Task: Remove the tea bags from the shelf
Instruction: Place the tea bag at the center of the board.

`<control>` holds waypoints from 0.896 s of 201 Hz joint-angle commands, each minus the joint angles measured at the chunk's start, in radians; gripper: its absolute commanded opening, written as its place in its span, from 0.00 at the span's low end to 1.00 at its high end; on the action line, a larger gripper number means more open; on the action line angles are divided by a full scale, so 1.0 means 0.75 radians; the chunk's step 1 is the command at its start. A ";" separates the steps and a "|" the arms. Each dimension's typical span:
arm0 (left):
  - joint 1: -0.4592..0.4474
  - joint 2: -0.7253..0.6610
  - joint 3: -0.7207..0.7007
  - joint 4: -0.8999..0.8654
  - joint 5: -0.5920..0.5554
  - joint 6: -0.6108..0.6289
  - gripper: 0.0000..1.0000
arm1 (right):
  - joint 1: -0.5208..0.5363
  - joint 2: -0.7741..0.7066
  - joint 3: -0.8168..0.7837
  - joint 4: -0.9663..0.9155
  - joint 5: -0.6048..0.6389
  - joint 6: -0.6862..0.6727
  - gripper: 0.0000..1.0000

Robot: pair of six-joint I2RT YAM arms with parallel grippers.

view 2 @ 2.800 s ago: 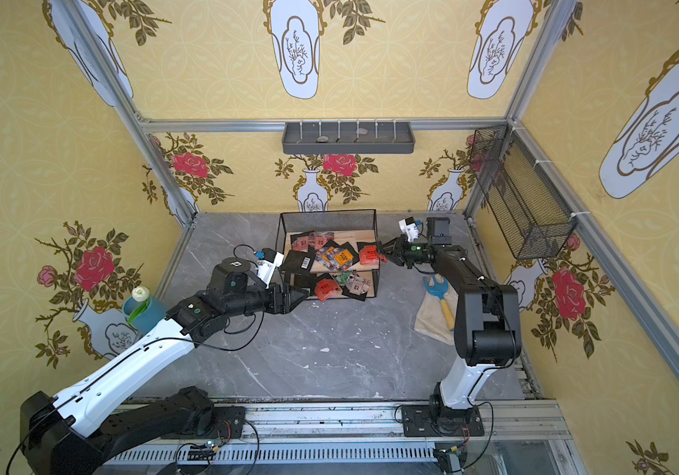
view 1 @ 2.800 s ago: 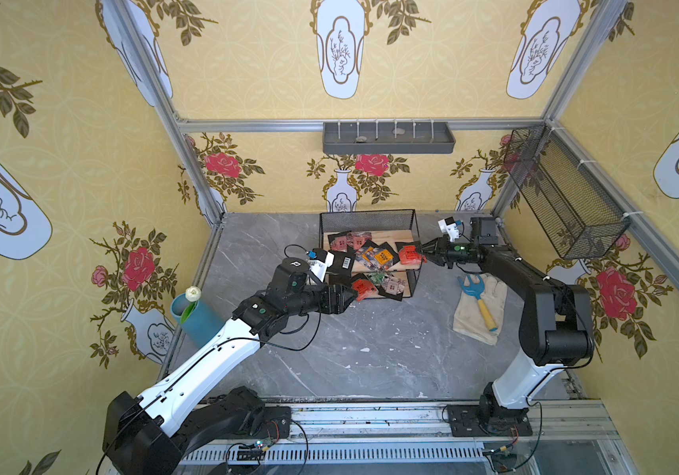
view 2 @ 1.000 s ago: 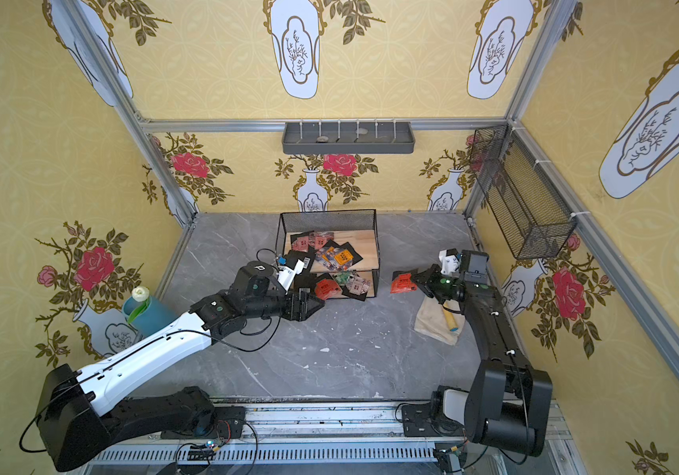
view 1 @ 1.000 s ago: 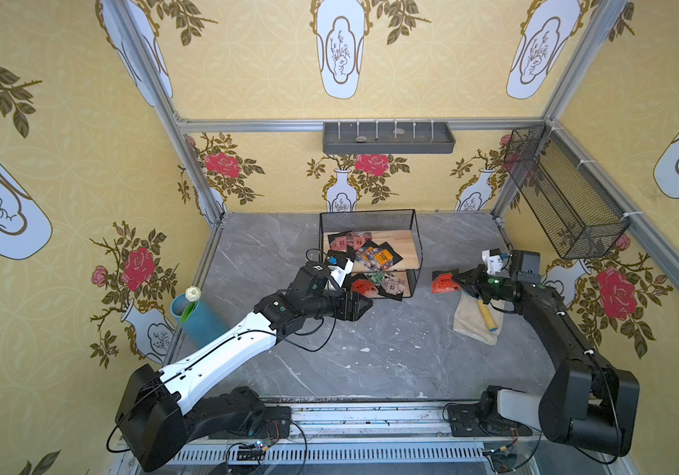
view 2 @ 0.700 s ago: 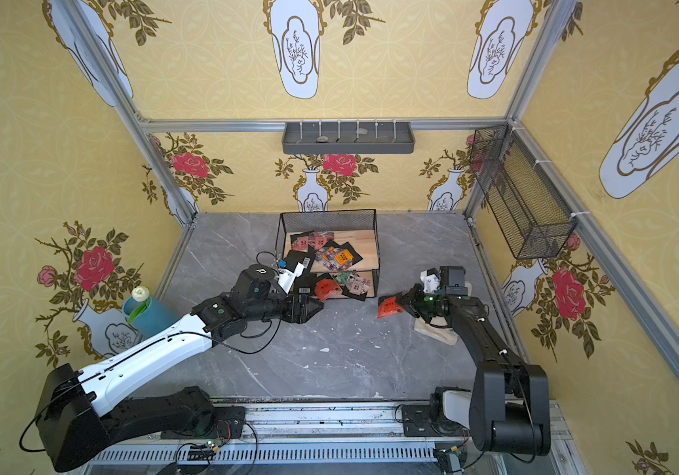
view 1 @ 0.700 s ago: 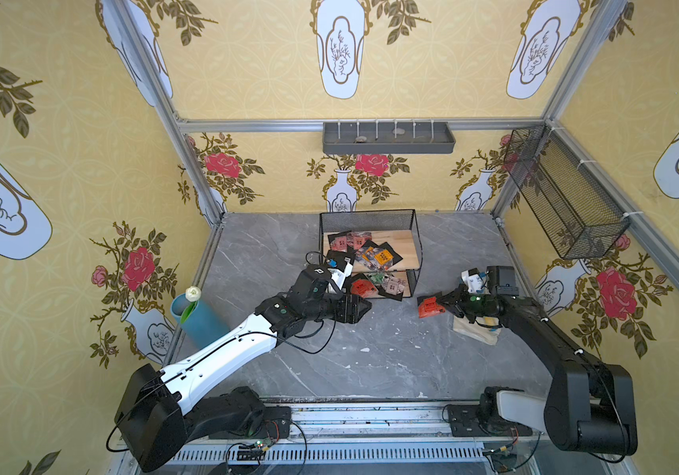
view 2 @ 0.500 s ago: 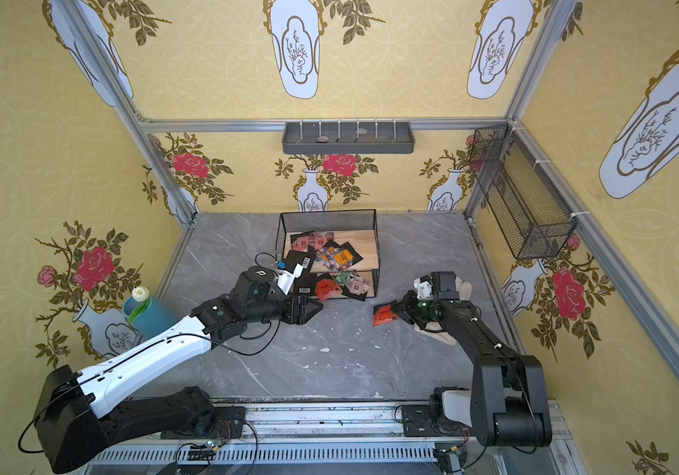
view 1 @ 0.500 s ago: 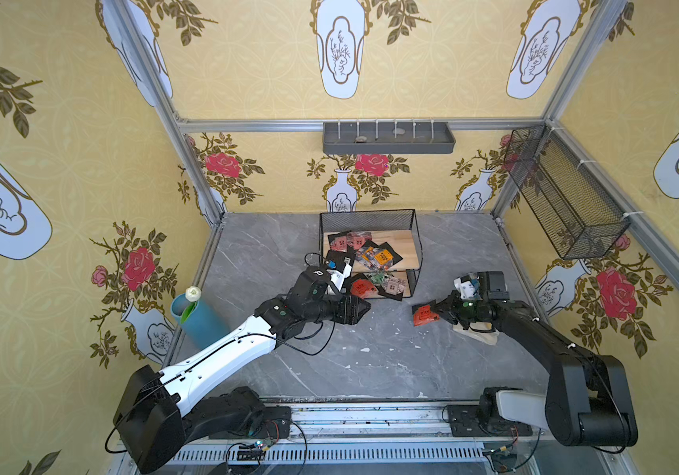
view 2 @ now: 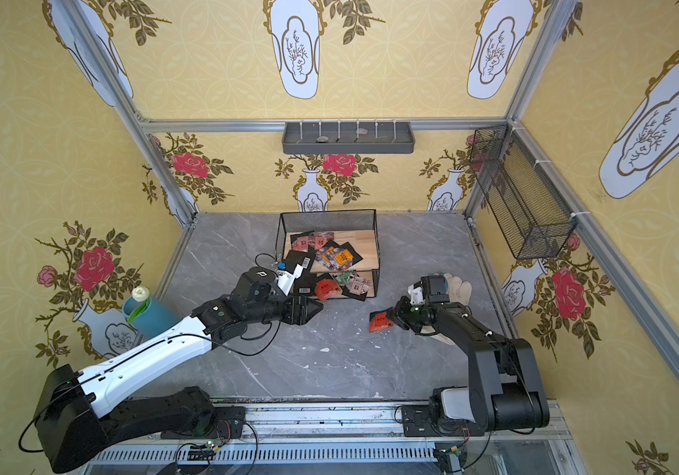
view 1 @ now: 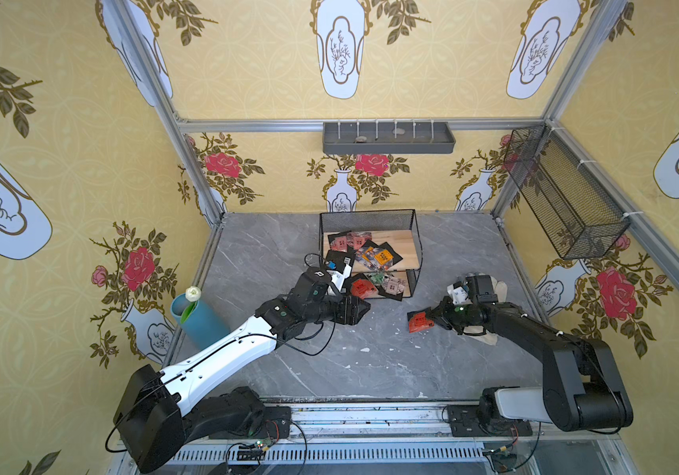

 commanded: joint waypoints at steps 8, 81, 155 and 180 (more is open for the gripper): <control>0.000 0.010 0.000 0.047 -0.004 -0.001 0.78 | 0.002 0.024 0.014 0.018 0.032 -0.020 0.10; 0.000 0.012 0.003 0.047 -0.007 0.008 0.78 | 0.001 0.039 0.051 -0.049 0.080 -0.068 0.19; 0.000 0.011 0.006 0.047 -0.006 0.008 0.78 | -0.004 0.010 0.074 -0.107 0.121 -0.090 0.34; 0.000 0.009 0.004 0.047 -0.008 0.010 0.78 | -0.004 -0.008 0.095 -0.125 0.136 -0.098 0.36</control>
